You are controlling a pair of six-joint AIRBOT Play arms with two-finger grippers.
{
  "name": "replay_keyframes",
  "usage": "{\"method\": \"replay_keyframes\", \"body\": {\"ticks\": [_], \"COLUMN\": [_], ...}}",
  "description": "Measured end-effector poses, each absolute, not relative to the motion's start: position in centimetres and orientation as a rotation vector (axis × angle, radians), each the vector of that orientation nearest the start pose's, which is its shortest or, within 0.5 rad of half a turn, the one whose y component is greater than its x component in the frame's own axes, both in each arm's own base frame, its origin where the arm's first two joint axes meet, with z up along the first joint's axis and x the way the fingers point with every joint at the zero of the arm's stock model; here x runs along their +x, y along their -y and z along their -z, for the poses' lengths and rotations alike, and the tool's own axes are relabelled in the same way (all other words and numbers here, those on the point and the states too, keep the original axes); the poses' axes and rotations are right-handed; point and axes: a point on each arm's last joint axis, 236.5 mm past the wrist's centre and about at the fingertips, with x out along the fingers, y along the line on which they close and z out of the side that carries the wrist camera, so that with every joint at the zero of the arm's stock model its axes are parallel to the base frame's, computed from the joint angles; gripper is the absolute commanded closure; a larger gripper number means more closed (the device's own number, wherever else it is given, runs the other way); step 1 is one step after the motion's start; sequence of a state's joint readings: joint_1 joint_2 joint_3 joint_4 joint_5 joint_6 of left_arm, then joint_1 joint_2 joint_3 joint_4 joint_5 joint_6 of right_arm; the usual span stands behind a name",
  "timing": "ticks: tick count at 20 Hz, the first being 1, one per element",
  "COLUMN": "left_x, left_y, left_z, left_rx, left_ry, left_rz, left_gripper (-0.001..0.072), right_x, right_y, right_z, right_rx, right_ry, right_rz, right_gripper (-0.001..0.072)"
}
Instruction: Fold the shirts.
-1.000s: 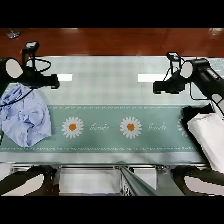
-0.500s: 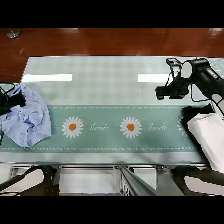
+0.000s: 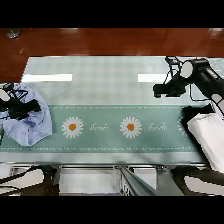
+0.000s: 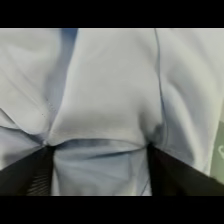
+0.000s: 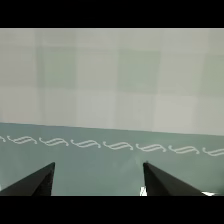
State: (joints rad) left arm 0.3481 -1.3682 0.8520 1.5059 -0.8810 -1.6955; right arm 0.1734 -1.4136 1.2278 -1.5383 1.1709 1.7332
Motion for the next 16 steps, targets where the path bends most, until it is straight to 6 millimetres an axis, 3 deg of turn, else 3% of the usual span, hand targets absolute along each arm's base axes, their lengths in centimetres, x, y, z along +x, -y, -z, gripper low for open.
{"method": "replay_keyframes", "body": {"ticks": [4,7,9,11,13,16], "left_x": [34.3,38.7,41.5,42.6,41.9,38.7], "left_y": [-8.3,-6.2,-4.2,-2.2,0.5,4.9], "left_z": [9.6,2.6,-5.4,-13.9,-23.4,-35.0], "left_rx": [-0.448,-0.495,-0.528,-0.527,-0.496,-0.413], "left_ry": [-1.335,-1.133,-0.922,-0.726,-0.517,-0.283], "left_rz": [-0.253,-0.121,-0.011,0.092,0.203,0.349], "left_gripper": [0.0686,0.0686,0.0686,0.0686,0.0686,0.0685], "right_x": [39.2,39.9,40.1,39.6,38.7,36.7], "right_y": [-7.8,-7.9,-7.9,-7.8,-7.5,-7.2], "right_z": [1.3,-1.8,-5.0,-8.5,-12.3,-17.8], "right_rx": [0.062,0.075,0.087,0.096,0.104,0.118], "right_ry": [-1.335,-1.232,-1.142,-1.050,-0.954,-0.810], "right_rz": [-0.060,-0.072,-0.082,-0.093,-0.104,-0.121], "right_gripper": [0.0090,0.0089,0.0090,0.0090,0.0090,0.0090]}}
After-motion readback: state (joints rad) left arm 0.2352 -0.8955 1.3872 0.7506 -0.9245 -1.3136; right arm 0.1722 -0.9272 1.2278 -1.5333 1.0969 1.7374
